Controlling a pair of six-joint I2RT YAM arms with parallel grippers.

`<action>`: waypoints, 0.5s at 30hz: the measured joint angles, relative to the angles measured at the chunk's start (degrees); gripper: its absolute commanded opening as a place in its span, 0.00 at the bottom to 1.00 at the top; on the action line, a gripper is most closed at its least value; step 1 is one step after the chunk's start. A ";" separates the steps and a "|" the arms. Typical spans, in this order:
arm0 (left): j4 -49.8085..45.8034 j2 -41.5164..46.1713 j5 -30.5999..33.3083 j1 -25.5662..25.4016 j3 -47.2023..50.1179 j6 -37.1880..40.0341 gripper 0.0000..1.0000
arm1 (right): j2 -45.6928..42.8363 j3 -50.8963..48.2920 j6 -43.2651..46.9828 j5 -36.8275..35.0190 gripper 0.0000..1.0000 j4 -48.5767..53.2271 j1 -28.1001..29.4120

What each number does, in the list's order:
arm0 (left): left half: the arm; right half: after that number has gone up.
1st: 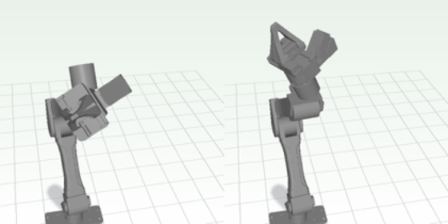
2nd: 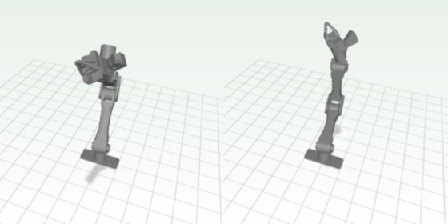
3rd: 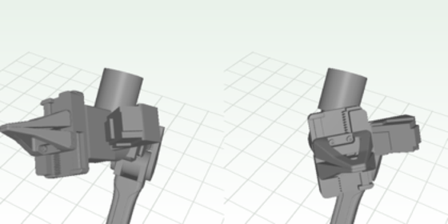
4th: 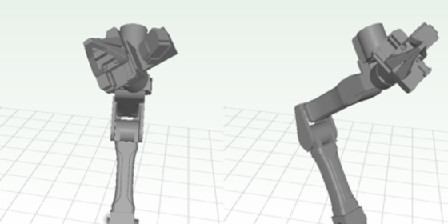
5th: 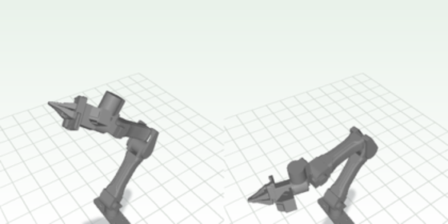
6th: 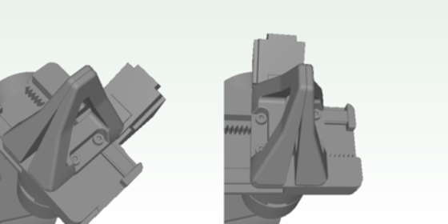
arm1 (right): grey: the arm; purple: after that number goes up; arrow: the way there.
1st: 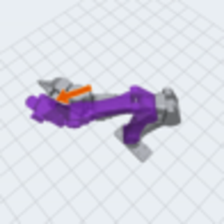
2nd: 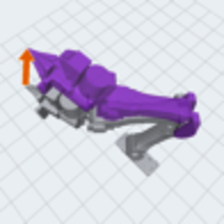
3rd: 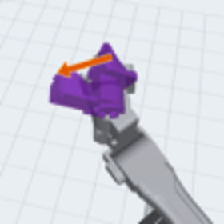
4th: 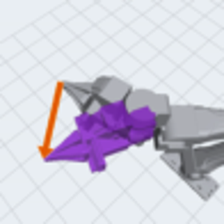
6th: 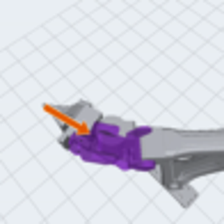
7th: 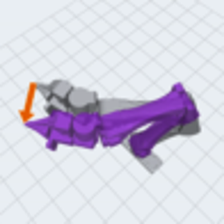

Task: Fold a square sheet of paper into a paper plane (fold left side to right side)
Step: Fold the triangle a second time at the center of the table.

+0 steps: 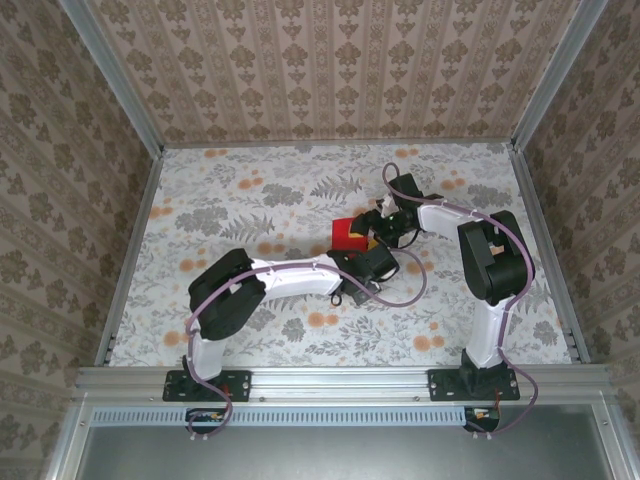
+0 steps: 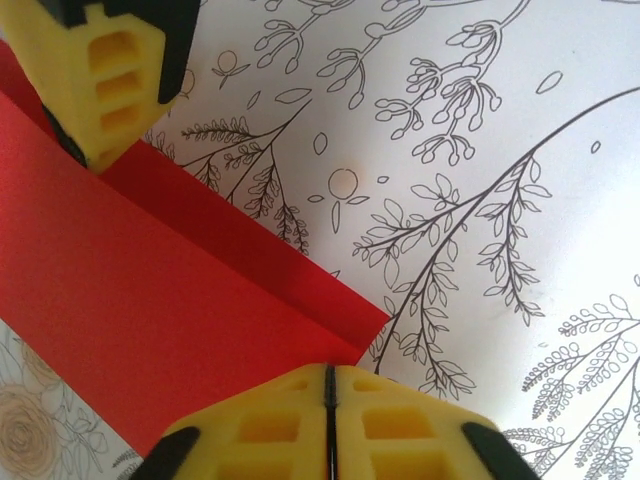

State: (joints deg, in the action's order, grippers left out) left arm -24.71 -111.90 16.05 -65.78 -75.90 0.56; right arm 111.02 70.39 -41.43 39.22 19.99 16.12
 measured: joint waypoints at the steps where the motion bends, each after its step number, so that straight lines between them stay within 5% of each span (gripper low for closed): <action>1: 0.02 0.07 -0.39 0.24 0.00 -0.22 0.00 | 0.00 0.04 0.33 -0.02 0.66 0.07 0.00; 12: 2.27 5.33 -7.13 4.42 2.60 -2.51 0.00 | 0.00 0.35 0.90 0.00 0.66 0.57 0.00; 15: 2.64 6.01 -9.14 4.85 3.32 -3.02 0.21 | 0.00 0.68 0.70 0.02 0.66 0.50 0.00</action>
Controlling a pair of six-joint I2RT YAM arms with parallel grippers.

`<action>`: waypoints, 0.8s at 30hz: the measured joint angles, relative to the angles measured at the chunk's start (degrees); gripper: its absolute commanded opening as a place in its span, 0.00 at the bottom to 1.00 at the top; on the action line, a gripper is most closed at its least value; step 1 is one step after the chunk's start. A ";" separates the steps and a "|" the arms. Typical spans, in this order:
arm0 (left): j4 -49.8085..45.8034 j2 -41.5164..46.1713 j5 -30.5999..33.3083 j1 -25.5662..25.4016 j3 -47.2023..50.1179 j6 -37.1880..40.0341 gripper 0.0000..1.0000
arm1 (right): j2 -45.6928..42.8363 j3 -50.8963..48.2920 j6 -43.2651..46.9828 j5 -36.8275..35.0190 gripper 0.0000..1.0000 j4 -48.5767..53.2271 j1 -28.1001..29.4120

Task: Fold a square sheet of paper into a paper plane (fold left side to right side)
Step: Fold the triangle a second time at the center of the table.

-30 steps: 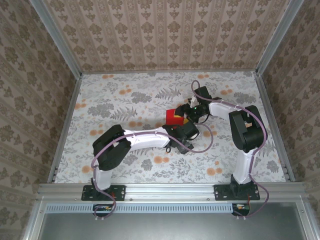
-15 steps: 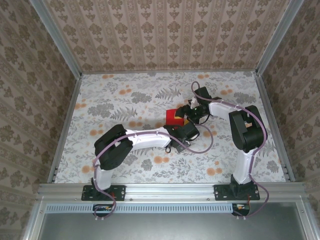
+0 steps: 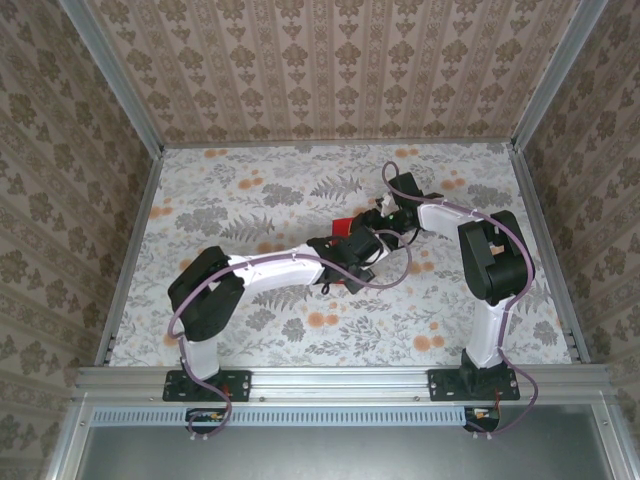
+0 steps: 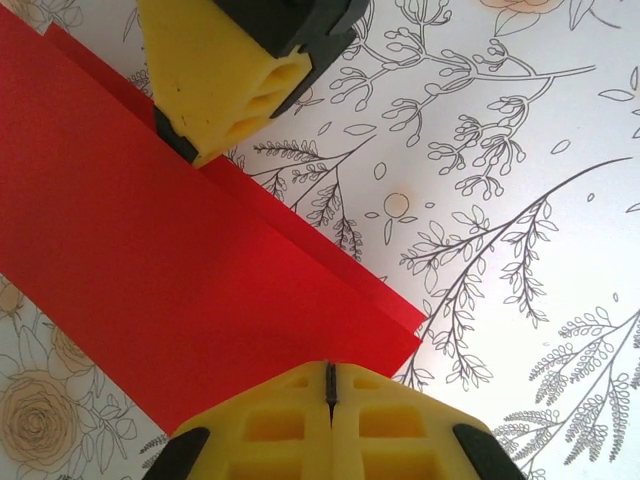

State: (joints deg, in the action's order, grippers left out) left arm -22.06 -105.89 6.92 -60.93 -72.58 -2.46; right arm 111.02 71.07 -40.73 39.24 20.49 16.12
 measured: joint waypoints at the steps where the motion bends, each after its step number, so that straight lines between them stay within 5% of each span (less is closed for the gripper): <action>1: 0.33 0.04 -0.70 0.02 0.20 0.11 0.29 | 0.00 0.04 -0.04 0.02 0.66 -0.11 0.00; 10: 1.44 -0.15 -3.21 -0.37 0.59 -0.13 0.62 | -0.02 0.09 -2.05 0.92 0.66 -1.84 0.00; 21: 0.55 -4.37 4.79 -1.75 -0.81 -0.09 0.65 | -0.07 0.09 -3.63 1.97 0.66 -2.78 0.00; 24: 0.55 -5.01 6.93 -1.79 -1.53 -0.15 0.55 | -0.07 0.09 -3.91 1.97 0.66 -2.80 0.04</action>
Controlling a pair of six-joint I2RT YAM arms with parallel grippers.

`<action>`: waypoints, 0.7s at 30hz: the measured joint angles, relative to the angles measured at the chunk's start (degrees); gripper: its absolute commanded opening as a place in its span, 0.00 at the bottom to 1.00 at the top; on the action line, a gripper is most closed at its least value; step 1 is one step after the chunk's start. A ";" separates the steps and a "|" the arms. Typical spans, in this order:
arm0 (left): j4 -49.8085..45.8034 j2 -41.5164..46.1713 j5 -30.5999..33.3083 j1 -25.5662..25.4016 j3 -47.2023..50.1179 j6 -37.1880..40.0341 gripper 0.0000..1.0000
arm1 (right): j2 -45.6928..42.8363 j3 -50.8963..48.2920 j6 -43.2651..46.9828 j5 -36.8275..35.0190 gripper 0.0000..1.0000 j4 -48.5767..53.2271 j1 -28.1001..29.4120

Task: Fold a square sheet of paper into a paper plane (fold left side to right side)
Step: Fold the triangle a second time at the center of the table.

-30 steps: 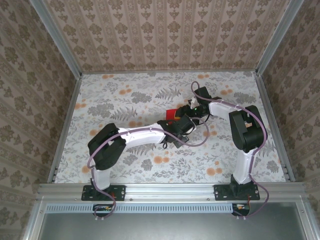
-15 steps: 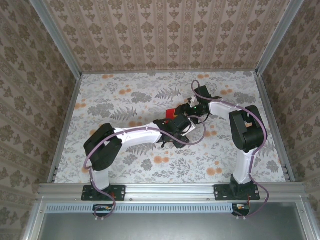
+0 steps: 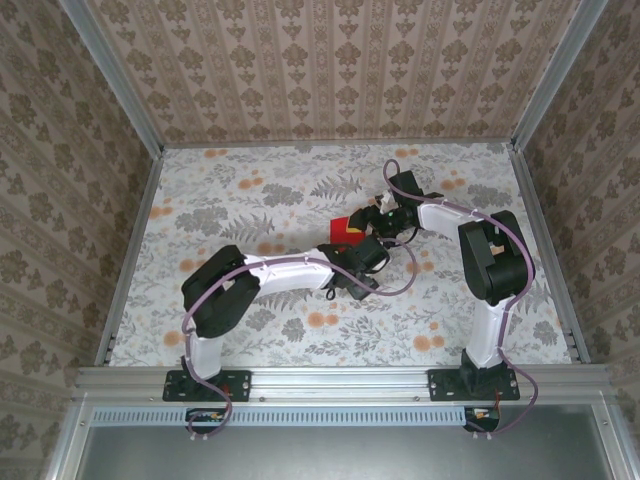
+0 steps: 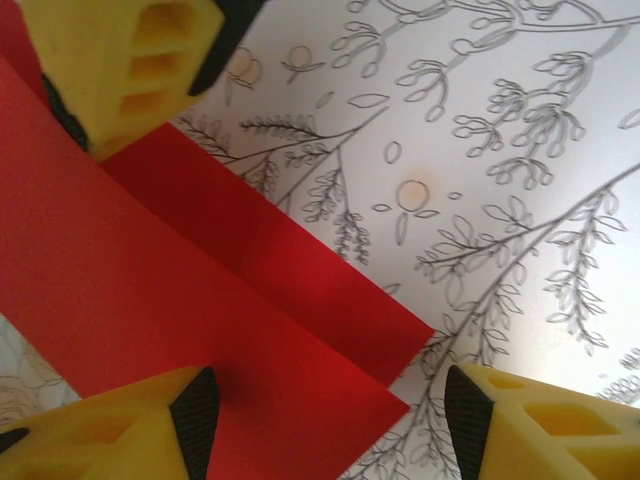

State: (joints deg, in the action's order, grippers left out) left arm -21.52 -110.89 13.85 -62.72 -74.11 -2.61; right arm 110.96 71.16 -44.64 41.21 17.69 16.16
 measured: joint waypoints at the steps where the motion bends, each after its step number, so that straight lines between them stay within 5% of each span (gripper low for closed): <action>1: -0.13 -0.09 0.57 -0.04 -0.26 0.04 0.49 | 0.00 0.00 -0.15 0.00 0.66 0.00 0.00; 8: -0.17 -0.09 1.95 -0.66 -0.66 0.81 0.15 | 0.00 0.00 -0.15 -0.04 0.66 0.11 0.00; 21: -0.17 0.00 1.57 -0.61 -0.66 0.87 0.00 | 0.00 0.66 1.42 -0.50 0.67 1.44 0.00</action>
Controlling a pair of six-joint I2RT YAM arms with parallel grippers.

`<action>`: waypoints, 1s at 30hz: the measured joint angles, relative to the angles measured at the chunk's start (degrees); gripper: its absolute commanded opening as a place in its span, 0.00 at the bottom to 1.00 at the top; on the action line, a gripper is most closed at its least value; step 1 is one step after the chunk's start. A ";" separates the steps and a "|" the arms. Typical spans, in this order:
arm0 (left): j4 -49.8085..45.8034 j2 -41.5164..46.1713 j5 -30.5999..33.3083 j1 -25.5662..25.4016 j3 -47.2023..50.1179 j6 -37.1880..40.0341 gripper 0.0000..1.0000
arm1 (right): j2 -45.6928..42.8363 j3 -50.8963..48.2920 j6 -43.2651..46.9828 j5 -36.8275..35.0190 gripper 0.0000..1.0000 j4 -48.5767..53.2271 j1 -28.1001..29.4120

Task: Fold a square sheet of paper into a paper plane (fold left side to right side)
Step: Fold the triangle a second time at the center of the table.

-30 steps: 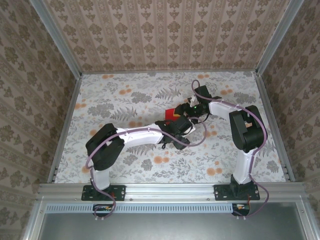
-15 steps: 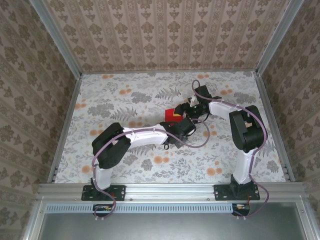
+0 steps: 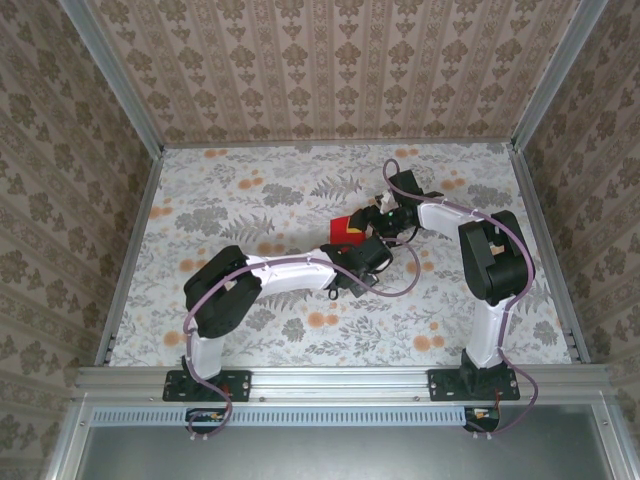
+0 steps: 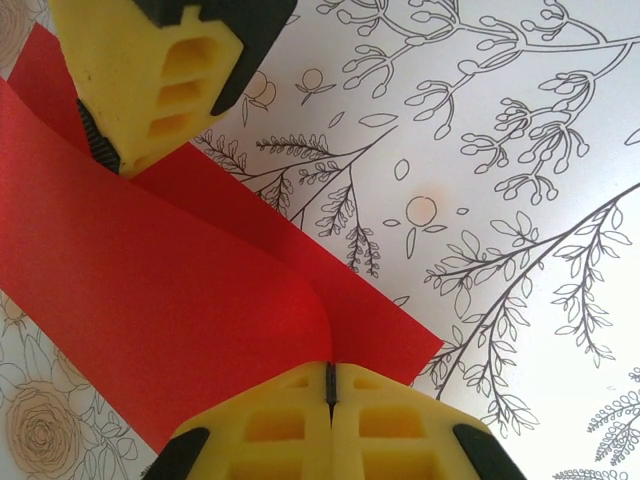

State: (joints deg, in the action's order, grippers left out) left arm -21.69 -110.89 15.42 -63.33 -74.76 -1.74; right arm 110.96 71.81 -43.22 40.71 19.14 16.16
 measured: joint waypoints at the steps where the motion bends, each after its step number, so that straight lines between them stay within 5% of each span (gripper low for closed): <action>1: 0.00 0.07 -0.17 0.02 0.00 -0.02 0.00 | 0.00 0.11 0.02 -0.02 0.67 0.04 0.00; 19: 4.07 7.30 -15.82 7.67 6.29 -6.23 0.00 | -8.20 0.42 0.98 -7.74 0.84 -3.23 -4.15; 30: 13.51 9.77 -32.96 17.27 12.81 -15.17 0.00 | -23.74 -18.29 2.58 -12.00 0.28 -5.51 -3.13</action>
State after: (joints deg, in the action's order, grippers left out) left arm -8.19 -101.12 -17.54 -46.06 -61.95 -16.91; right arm 87.22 53.52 -40.64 28.71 13.63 13.04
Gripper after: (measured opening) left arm 0.047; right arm 0.369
